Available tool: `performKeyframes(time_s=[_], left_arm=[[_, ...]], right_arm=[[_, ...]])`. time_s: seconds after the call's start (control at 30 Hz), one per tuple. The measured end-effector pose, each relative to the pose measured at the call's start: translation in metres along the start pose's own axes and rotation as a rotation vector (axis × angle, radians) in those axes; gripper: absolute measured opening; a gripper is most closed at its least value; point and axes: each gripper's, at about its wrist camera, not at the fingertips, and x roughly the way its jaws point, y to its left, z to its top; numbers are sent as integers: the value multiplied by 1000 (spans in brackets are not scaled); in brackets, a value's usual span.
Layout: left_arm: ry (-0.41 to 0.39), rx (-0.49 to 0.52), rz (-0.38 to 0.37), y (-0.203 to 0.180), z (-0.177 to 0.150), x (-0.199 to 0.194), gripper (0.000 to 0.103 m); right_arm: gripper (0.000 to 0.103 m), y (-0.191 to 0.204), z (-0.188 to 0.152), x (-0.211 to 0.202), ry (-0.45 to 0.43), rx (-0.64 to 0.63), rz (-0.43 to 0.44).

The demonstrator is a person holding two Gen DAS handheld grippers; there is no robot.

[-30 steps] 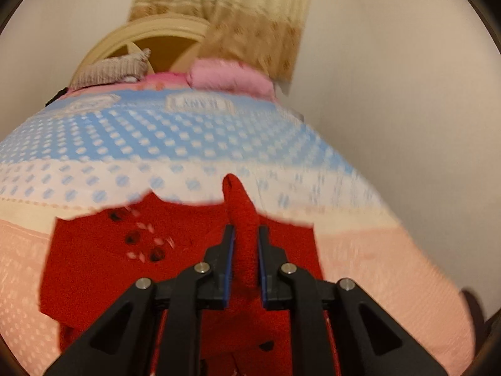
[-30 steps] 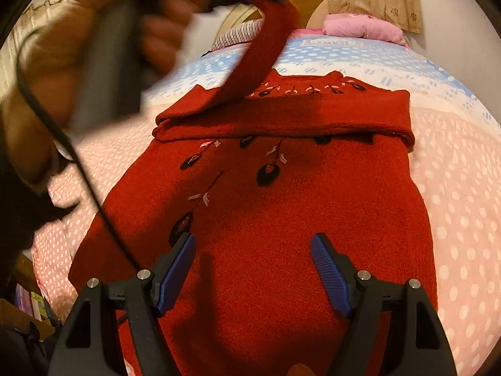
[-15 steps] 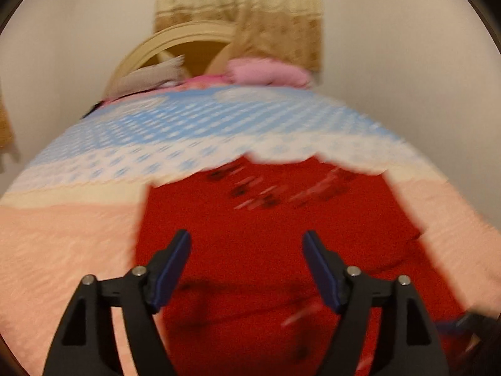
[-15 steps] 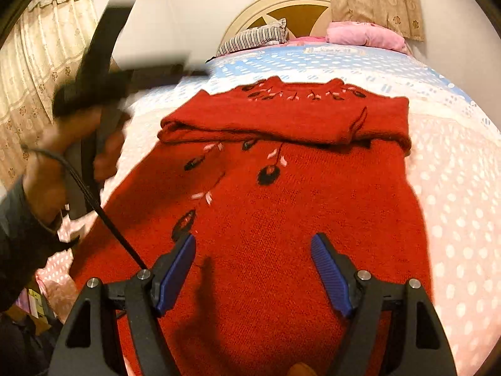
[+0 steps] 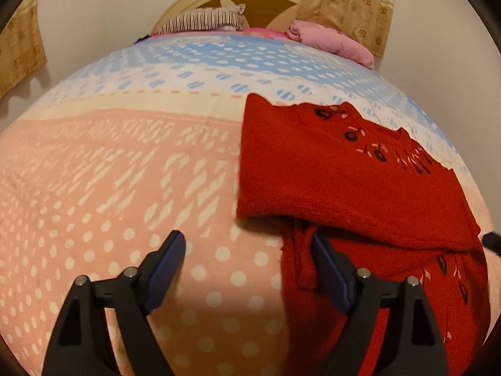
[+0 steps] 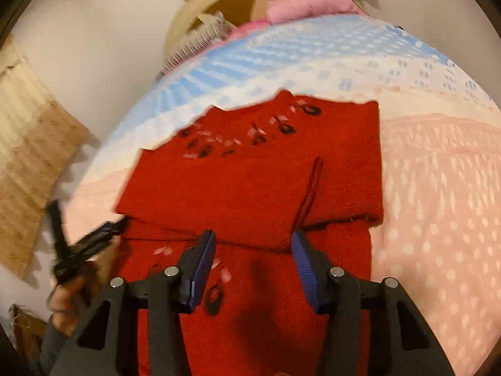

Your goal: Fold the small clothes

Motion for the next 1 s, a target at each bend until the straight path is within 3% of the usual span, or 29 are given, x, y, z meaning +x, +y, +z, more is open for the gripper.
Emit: performKeyframes(time_s=[0.03,0.07,0.13,0.43,0.6,0.73,0.9,1.0], left_arm=[[4,-8,-9,1,-2,2,88],[2,-15,-15,2,-3,3,88],[3,-19,-19,3,-4,3,90],[10,-12,2,3,-3,7,93],[11,-21,0,6,-3,8,94],[12,-19,2,6,-3,8,94],[4,-23,-13,7,-4,5,94],[-10,-56,-48,18,-7,-8,94]], right_arm=[[41,-2,-1,8,13,10,-11],[25,-5,-2,16,35,27,-16],[9,-5,-5,21,45,25,-29],[7,12,4,-31,-100,-96,-99],[6,2,10,-44,-141,-96,-147],[6,-17,2,-34,-117,-92,-199],[8,-33,-17,-7,-26,-124,-224],[23,-35,-20,-16,-43,-116,-231]])
